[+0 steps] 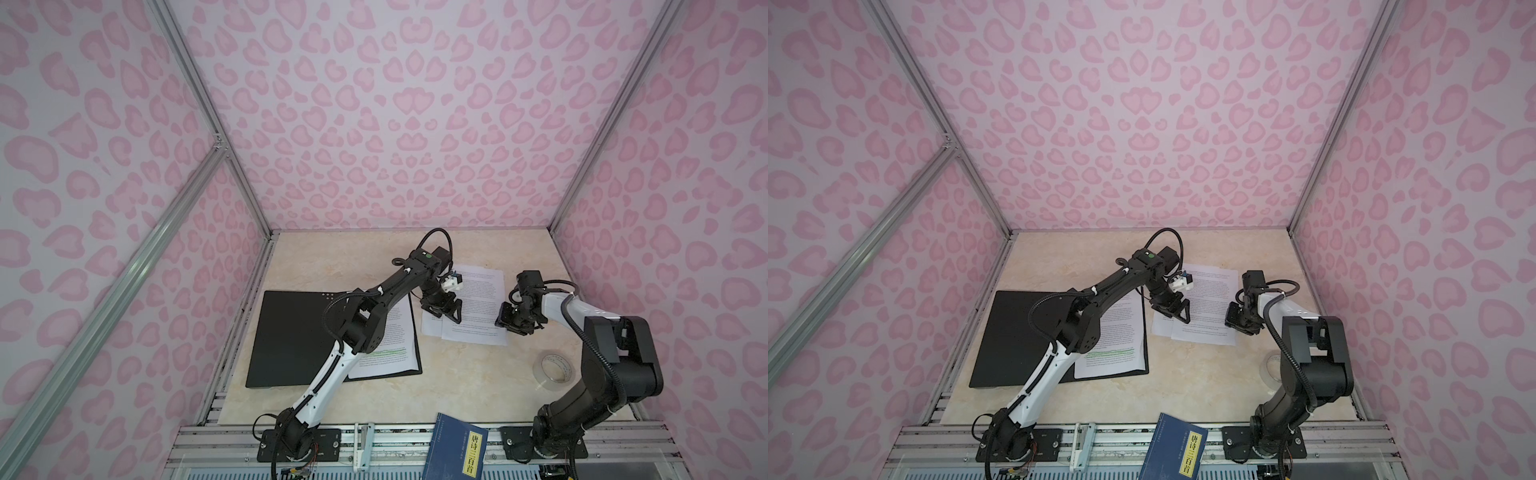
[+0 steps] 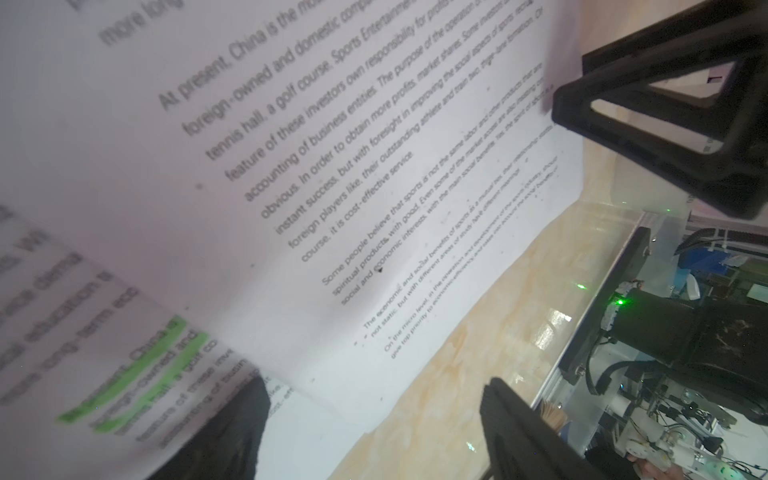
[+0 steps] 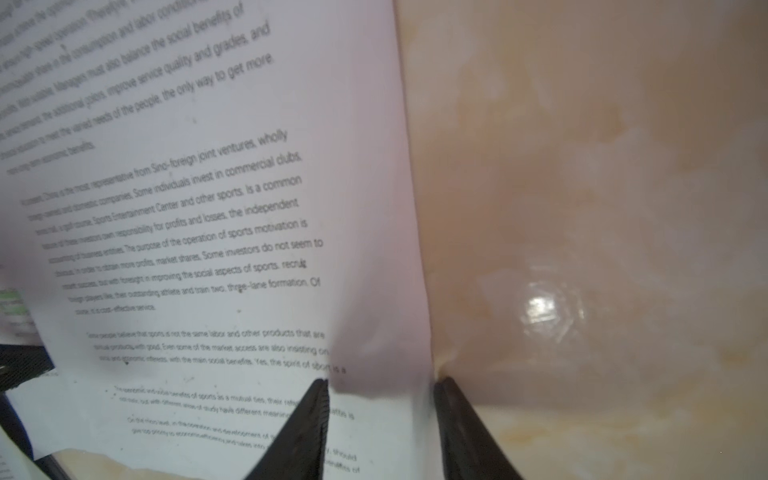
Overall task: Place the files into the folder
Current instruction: 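Grasp the edge of the top loose sheet with the right gripper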
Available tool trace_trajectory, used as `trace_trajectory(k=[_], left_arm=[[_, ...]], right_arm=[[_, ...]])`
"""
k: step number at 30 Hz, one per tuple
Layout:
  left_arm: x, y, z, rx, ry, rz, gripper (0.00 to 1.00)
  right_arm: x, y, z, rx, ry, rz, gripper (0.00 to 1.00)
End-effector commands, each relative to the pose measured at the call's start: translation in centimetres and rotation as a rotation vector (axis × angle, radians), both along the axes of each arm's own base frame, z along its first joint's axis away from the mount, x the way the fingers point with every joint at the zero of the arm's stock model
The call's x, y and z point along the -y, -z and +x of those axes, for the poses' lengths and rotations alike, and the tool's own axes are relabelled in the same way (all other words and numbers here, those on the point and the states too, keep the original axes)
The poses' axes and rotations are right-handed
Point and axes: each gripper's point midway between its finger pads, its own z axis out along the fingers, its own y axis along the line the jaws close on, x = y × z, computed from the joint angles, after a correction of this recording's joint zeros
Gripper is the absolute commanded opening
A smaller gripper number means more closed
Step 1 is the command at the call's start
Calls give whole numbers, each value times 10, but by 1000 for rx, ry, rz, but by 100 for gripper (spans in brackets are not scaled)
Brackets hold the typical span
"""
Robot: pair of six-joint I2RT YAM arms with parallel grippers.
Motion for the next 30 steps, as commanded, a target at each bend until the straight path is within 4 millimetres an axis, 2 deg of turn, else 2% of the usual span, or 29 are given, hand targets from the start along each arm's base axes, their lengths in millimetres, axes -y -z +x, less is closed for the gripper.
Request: trace_trajectory(k=[1, 8, 13, 16, 18, 22, 23, 26, 30], left_arm=[[5, 0, -7, -44, 13, -33, 84], [7, 5, -9, -67, 10, -37, 84], [1, 1, -5, -22, 17, -8, 84], [-2, -2, -2, 2, 16, 3, 84], [-4, -4, -1, 14, 17, 8, 84], [-9, -7, 1, 30, 16, 21, 84], [-9, -8, 1, 33, 16, 22, 84], [-9, -16, 1, 43, 17, 13, 84], [-9, -39, 4, 88, 25, -14, 84]], right_arm=[[4, 20, -41, -174, 4, -46, 46], [11, 19, -42, -166, 18, -96, 40], [12, 8, -35, -125, 17, -102, 34], [11, -2, -29, -89, 8, -96, 24], [11, -7, -26, -72, 5, -96, 22], [9, -17, -22, -42, -7, -87, 6], [9, -19, -21, -35, -9, -87, 6], [7, -27, -19, -24, -18, -82, 6], [4, -38, -14, 2, -29, -63, 5]])
